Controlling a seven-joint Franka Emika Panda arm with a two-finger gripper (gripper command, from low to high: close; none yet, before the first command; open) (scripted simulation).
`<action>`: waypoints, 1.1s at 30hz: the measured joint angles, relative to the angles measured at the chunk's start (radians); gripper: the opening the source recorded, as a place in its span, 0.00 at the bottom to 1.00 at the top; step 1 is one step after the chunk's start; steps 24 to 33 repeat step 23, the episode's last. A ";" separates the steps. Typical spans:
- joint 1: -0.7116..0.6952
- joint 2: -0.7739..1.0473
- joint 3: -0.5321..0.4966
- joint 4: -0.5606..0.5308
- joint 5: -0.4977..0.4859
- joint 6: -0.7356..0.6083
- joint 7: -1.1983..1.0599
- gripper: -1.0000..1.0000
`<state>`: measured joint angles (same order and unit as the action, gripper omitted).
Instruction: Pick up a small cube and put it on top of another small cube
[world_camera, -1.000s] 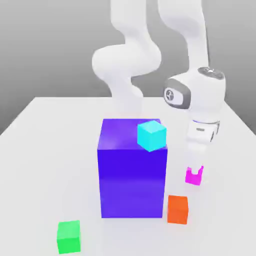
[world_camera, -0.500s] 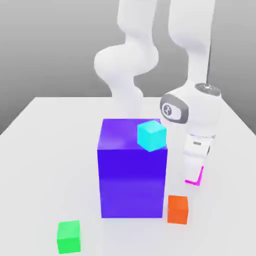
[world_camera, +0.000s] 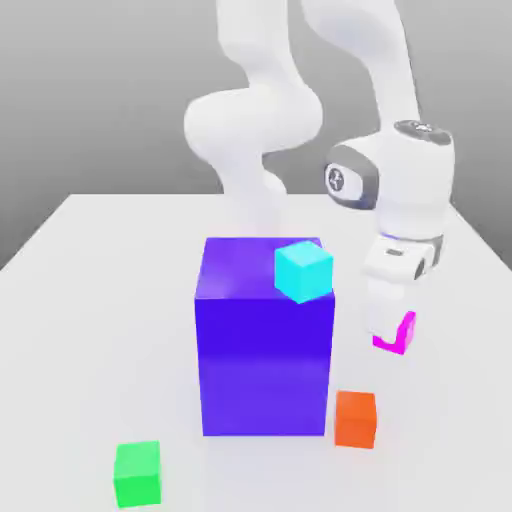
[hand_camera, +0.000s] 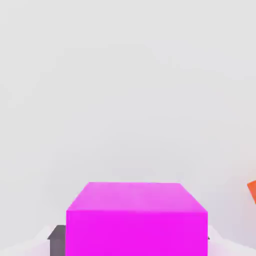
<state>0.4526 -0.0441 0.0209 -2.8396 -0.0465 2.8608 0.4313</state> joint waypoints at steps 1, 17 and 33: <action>-0.038 0.008 -0.019 0.035 -0.013 -0.012 0.001 0.00; -0.506 0.250 -0.246 0.379 0.146 -0.198 -0.244 0.00; -0.531 0.339 -0.216 0.384 0.192 -0.119 -0.279 1.00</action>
